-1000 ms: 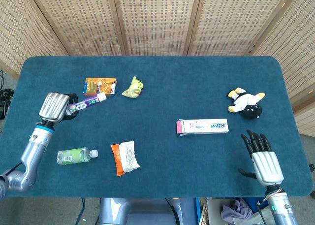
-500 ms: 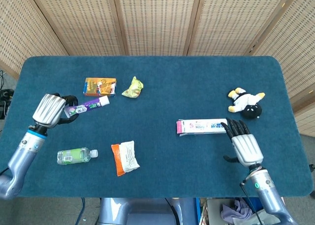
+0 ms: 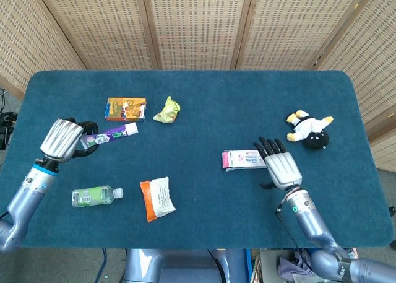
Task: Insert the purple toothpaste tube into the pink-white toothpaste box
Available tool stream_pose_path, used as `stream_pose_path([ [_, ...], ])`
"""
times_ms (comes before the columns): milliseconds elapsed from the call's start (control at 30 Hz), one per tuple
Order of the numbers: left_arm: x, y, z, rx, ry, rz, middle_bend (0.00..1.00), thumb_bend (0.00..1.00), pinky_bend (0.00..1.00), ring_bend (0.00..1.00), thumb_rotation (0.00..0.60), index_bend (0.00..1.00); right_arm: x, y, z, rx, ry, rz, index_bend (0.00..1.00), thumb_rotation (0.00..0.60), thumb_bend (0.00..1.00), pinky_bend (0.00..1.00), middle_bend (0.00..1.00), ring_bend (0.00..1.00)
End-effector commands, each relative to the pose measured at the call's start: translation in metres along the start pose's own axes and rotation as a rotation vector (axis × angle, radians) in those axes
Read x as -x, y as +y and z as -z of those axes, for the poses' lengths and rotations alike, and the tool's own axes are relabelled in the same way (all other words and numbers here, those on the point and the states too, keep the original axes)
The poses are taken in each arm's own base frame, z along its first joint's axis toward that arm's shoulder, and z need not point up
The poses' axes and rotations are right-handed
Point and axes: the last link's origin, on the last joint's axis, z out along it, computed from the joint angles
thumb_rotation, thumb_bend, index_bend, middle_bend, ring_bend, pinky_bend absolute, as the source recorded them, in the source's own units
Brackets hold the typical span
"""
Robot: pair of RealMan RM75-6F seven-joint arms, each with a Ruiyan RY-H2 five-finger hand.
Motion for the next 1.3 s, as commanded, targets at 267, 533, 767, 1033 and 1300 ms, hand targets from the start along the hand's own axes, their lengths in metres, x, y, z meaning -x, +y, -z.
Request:
stream_pose_path([
  [267,0.005,-0.004,0.002,-0.001,-0.011,-0.011,0.71,0.3,0.62,0.62,0.6,0.88,0.017,-0.002,-0.031,0.037,-0.051,0.002,0.1,0.6,0.0,0.0,0.0,0.0],
  [533,0.01,0.0,0.003,0.006,-0.022,-0.013,0.71,0.3,0.62,0.62,0.6,0.88,0.022,0.005,-0.043,0.06,-0.06,-0.012,0.13,0.6,0.0,0.0,0.0,0.0],
  [767,0.01,0.001,0.004,0.008,-0.02,-0.012,0.71,0.3,0.62,0.62,0.6,0.88,0.032,0.011,-0.049,0.076,-0.073,-0.036,0.16,0.6,0.0,0.0,0.0,0.0],
  [1033,0.009,0.0,0.005,0.005,-0.024,-0.014,0.71,0.3,0.62,0.62,0.6,0.88,0.05,0.021,-0.048,0.103,-0.077,-0.061,0.27,0.6,0.0,0.03,0.1,0.0],
  [1300,0.013,0.002,0.005,0.011,-0.034,-0.017,0.71,0.3,0.62,0.62,0.6,0.88,0.053,0.02,-0.052,0.095,-0.037,-0.083,0.42,0.6,0.0,0.33,0.34,0.23],
])
